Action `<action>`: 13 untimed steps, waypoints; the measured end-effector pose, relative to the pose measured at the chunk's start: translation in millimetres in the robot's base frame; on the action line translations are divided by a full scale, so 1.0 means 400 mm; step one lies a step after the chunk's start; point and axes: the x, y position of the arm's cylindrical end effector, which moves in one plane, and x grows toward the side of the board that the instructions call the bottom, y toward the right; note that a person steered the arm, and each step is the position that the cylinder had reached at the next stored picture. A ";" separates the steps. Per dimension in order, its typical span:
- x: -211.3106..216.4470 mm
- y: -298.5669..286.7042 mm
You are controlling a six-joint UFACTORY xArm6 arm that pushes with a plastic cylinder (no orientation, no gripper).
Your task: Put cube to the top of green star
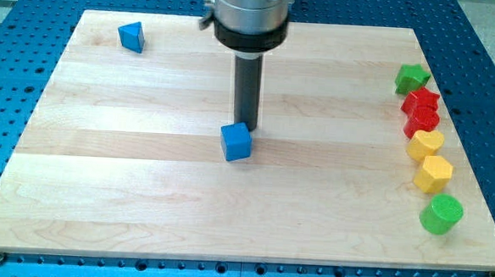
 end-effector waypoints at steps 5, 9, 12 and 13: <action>0.221 0.096; -0.307 0.323; -0.408 0.189; -0.413 0.348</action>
